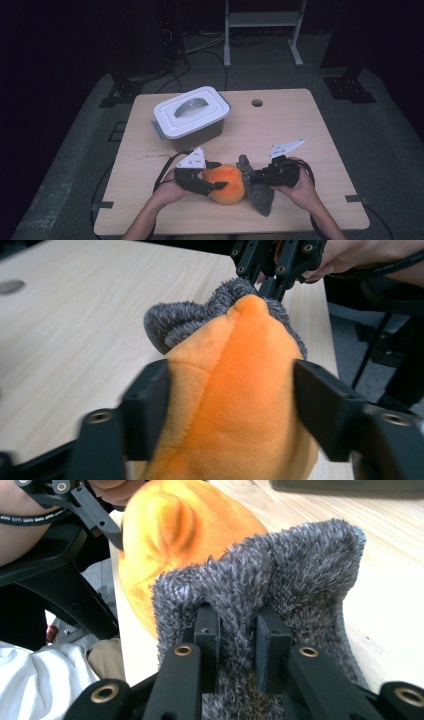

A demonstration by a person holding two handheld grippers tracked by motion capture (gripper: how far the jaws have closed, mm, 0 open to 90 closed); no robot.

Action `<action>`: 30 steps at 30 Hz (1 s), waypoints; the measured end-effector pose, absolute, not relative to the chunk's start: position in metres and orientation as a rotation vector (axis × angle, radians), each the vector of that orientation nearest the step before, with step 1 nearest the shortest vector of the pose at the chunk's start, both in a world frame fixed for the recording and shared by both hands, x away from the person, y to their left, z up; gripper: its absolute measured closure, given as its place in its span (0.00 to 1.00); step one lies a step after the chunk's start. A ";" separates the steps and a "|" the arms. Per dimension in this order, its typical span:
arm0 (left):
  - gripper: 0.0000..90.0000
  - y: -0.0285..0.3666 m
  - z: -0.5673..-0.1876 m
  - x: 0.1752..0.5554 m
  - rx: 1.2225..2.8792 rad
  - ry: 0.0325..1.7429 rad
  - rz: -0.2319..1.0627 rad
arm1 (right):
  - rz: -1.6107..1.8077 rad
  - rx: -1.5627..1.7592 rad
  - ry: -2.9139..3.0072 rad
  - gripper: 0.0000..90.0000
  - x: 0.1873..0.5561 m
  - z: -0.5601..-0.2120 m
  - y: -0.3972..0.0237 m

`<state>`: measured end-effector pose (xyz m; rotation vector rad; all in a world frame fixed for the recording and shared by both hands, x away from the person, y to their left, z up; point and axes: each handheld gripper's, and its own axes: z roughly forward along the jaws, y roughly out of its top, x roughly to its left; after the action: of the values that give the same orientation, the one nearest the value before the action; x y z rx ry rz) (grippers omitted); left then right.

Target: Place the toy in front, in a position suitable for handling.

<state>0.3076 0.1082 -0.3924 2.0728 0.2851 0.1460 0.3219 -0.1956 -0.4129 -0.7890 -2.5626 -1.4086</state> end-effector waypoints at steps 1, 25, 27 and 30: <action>0.46 0.108 -0.391 0.307 2.067 0.287 0.164 | -1.422 -0.792 -2.559 0.83 0.321 -0.410 -0.197; 0.36 0.113 -0.398 0.314 2.081 0.284 0.105 | -1.424 -0.774 -2.536 0.82 0.321 -0.410 -0.199; 0.43 0.113 -0.396 0.313 2.072 0.283 0.131 | -1.433 -0.784 -2.537 0.82 0.321 -0.408 -0.203; 0.48 0.111 -0.390 0.310 2.054 0.280 0.162 | -1.548 -0.764 -2.499 0.82 0.318 -0.394 -0.207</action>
<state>0.3101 0.1108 -0.3903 2.0544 0.2798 0.1624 0.3177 -0.2073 -0.3938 -0.7641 -2.4986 -1.5479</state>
